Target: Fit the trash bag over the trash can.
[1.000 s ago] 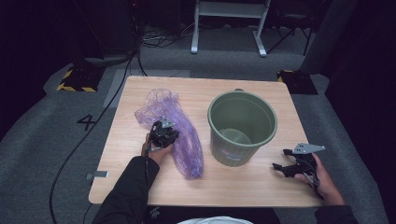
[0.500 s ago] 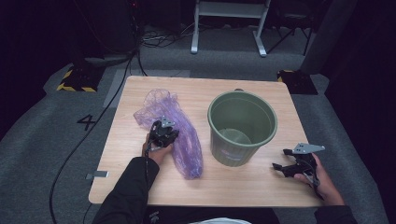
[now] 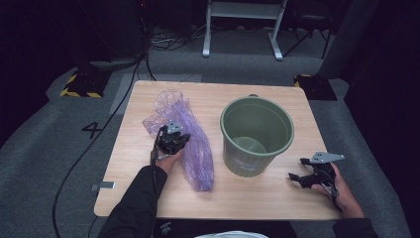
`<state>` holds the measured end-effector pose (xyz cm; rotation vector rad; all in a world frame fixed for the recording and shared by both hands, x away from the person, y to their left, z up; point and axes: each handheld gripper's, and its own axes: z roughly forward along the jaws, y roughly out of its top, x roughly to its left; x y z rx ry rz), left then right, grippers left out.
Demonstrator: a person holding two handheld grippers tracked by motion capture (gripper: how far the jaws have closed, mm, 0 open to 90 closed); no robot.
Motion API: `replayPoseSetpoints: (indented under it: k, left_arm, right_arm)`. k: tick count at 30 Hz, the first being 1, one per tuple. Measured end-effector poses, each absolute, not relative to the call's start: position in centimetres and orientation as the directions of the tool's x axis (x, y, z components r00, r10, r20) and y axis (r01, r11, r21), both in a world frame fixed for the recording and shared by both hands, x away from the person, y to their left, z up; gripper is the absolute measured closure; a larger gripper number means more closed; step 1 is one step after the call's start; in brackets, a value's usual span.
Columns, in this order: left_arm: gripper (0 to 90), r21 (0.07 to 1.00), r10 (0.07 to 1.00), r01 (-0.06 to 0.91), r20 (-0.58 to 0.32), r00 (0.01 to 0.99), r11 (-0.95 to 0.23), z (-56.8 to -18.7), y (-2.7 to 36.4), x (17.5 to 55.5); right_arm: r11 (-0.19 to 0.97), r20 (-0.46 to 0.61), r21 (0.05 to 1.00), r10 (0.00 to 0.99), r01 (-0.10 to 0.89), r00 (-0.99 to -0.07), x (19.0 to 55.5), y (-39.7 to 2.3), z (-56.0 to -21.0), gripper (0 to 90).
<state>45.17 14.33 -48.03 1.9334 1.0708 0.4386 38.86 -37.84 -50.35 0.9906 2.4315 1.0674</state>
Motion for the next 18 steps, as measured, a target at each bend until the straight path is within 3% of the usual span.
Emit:
replayPoseSetpoints:
  k: [18]
  left_arm:
    - [89.4, 0.879, 0.81, 0.437, -0.111, 0.575, -0.19, -45.2, 14.5, 44.0]
  right_arm:
    - [0.483, -0.006, 0.736, 0.705, 0.474, -0.709, 38.8, -37.8, -50.3, 12.6]
